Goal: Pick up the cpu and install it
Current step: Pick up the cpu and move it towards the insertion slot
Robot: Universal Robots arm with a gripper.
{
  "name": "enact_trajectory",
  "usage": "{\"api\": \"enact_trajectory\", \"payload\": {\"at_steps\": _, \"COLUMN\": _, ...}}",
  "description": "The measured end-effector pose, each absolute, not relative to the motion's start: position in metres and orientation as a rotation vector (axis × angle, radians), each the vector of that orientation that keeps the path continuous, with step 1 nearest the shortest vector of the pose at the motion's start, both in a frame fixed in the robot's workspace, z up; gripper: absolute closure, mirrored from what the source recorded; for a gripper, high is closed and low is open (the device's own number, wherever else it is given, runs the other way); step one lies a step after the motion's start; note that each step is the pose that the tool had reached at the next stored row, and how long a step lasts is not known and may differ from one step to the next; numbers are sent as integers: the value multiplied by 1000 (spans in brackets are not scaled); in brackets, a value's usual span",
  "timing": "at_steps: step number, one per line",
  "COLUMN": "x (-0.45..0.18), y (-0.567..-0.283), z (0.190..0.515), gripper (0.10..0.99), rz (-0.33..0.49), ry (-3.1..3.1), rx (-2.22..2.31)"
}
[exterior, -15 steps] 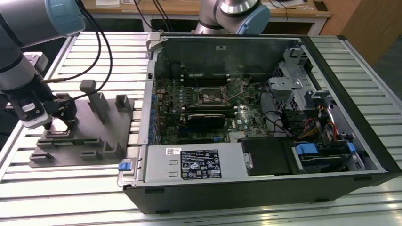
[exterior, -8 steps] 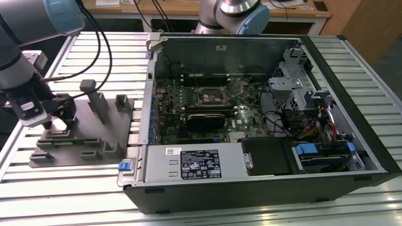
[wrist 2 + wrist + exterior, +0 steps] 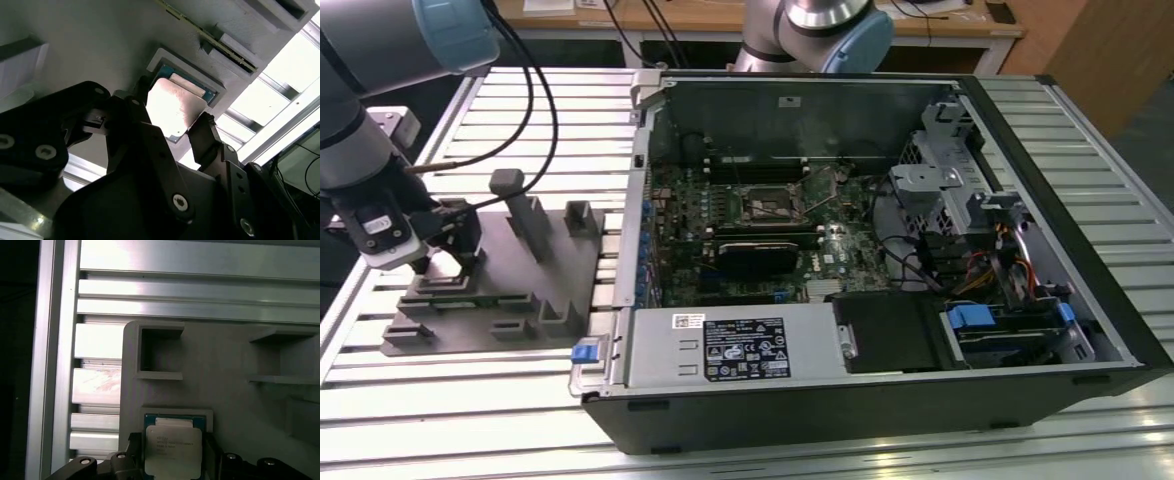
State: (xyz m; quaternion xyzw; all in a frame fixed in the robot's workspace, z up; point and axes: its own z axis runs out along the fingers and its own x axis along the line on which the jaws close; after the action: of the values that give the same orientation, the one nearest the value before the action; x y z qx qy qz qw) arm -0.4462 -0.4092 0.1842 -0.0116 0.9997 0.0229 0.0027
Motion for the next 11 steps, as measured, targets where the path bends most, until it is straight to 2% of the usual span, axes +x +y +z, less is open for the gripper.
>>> {"api": "enact_trajectory", "payload": {"at_steps": 6, "x": -446, "y": -409, "z": 183, "gripper": 478, "rz": 73, "ry": 3134, "rx": -36}}
{"api": "enact_trajectory", "payload": {"at_steps": 7, "x": -447, "y": -409, "z": 183, "gripper": 420, "rz": 73, "ry": 3133, "rx": -37}}
{"api": "enact_trajectory", "payload": {"at_steps": 11, "x": -448, "y": -409, "z": 183, "gripper": 420, "rz": 73, "ry": 3127, "rx": -37}}
